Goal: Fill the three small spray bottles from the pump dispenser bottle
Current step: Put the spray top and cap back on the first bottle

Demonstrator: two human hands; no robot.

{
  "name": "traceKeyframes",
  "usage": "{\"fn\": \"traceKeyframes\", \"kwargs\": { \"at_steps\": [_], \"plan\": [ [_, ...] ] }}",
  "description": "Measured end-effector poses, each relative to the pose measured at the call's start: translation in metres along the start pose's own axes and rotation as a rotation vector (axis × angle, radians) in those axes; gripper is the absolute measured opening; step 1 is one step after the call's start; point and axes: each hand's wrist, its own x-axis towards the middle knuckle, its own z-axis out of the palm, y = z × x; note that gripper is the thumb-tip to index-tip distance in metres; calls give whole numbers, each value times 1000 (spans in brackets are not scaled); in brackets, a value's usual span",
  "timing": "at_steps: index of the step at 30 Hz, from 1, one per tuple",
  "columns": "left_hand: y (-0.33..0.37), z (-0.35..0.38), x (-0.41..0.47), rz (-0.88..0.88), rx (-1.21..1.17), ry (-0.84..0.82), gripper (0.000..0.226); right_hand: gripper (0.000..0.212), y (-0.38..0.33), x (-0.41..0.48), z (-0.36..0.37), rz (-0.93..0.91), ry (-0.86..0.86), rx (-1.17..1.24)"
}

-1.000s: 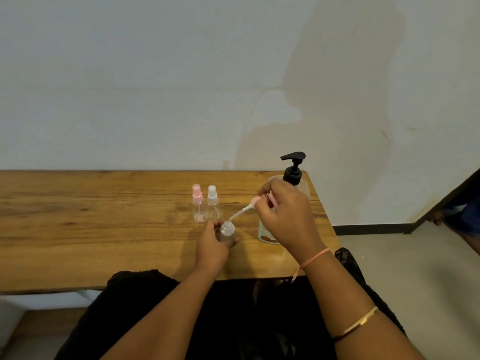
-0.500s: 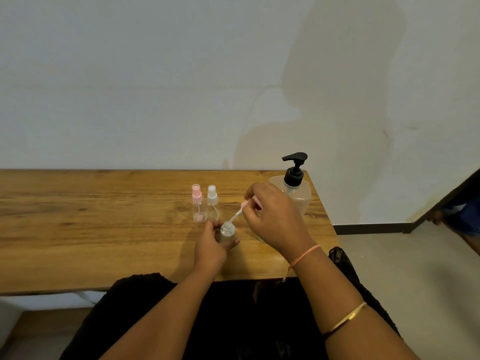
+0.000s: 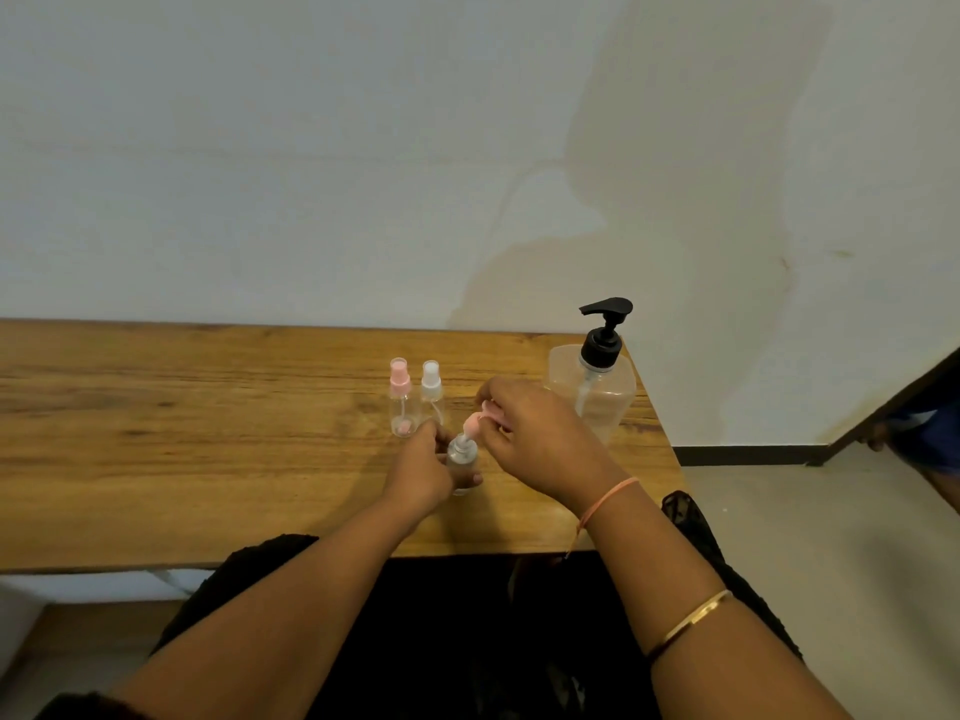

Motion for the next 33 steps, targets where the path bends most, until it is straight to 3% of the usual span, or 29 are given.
{"fn": "traceKeyframes", "kwargs": {
  "at_steps": [5,11,15,20,25,29,33],
  "plan": [
    [8,1,-6,32,43,5,41,29,2,3,5,8,-27,24],
    [19,1,-13,96,-97,48,35,36,2,4,5,3,-30,92],
    [29,-4,-16,129,-188,93,35,39,3,1,3,35,127,332],
    [45,-6,-23,168,-299,80,32,58,-4,1,2,89,241,670],
    [61,-4,-29,169,-360,108,32,74,-9,6,-4,119,383,723],
    [70,-4,-30,166,-381,103,28,76,-12,6,-1,114,423,787],
    [75,-7,-33,172,-400,92,28,68,-7,4,0,102,333,923]
  ]
}}
